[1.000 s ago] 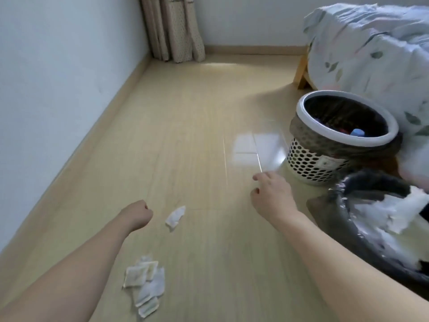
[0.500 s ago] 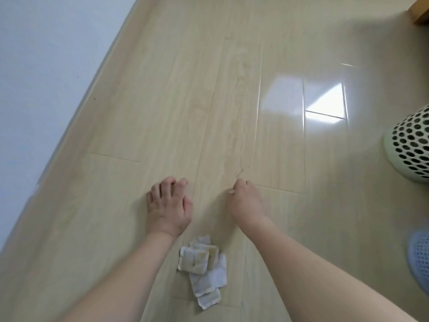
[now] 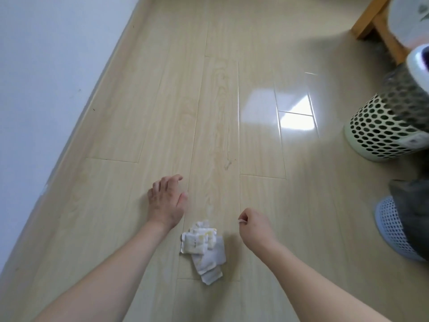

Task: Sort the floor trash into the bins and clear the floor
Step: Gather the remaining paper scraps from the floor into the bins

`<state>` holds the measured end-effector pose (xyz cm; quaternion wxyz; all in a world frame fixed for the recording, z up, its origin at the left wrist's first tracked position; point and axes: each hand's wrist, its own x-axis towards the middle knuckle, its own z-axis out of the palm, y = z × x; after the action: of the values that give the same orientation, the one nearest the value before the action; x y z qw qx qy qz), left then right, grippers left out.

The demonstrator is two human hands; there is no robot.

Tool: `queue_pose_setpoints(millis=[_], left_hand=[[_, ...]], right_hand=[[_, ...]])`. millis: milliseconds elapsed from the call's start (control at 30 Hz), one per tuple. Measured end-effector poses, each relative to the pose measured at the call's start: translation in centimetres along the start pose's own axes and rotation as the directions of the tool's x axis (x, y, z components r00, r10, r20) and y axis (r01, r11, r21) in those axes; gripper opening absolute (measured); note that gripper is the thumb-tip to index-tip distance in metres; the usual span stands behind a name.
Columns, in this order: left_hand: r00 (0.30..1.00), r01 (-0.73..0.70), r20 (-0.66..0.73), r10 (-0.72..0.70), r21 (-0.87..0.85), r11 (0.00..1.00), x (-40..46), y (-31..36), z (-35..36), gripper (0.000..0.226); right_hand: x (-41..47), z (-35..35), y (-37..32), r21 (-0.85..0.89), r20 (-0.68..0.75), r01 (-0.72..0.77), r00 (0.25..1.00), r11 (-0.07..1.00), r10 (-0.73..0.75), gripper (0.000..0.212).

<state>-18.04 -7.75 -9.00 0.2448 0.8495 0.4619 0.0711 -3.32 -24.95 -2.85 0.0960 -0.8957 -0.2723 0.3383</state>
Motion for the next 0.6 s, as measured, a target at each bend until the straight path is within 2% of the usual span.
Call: queue_pose_setpoints(millis=[67, 133, 200, 267, 367, 433, 500, 567, 600], left_hand=[[0.987, -0.112, 0.100, 0.122, -0.102, 0.989, -2.1, 0.1, -0.7, 0.066], [0.937, -0.300, 0.155, 0.314, -0.110, 0.948, -5.8, 0.1, -0.8, 0.055], [0.882, -0.434, 0.208, 0.423, 0.006, 0.901, -8.9, -0.4, -0.6, 0.042], [0.873, -0.461, 0.241, 0.425, 0.120, 0.879, -10.1, -1.0, -0.3, 0.034], [0.895, -0.381, 0.309, 0.320, 0.159, 0.911, -10.4, -1.0, -1.1, 0.030], [0.904, -0.235, 0.389, 0.175, 0.112, 0.966, -10.2, -0.6, -2.4, 0.016], [0.903, -0.016, 0.429, 0.027, -0.029, 0.999, -10.0, 0.1, -3.7, 0.016], [0.899, 0.174, 0.431, -0.072, -0.202, 0.964, -9.3, 1.6, -5.5, 0.014], [0.890, 0.223, 0.447, -0.091, -0.252, 0.941, -8.9, 2.9, -6.8, 0.012]], right_hand=[[-1.9, -0.3, 0.9, 0.006, 0.009, -0.023, 1.000, 1.000, 0.023, 0.018], [-3.9, -0.4, 1.6, -0.006, 0.026, -0.031, 0.999, 1.000, 0.031, 0.018], [-5.4, -0.6, 1.9, -0.021, 0.037, -0.020, 0.999, 1.000, 0.021, 0.019], [-6.1, -0.9, 1.6, -0.017, 0.042, -0.012, 0.999, 1.000, 0.013, 0.019], [-7.0, -1.7, 0.8, 0.003, 0.023, 0.025, 0.999, 1.000, -0.025, 0.016], [-7.5, -2.2, 0.3, 0.013, 0.011, 0.069, 0.998, 0.998, -0.069, 0.015], [-8.1, -2.9, 0.0, 0.019, 0.005, 0.112, 0.994, 0.994, -0.112, 0.014], [-8.5, -4.4, -0.1, 0.021, 0.000, 0.150, 0.989, 0.988, -0.150, 0.016], [-8.7, -5.7, 0.0, 0.023, -0.008, 0.176, 0.984, 0.984, -0.176, 0.018]])
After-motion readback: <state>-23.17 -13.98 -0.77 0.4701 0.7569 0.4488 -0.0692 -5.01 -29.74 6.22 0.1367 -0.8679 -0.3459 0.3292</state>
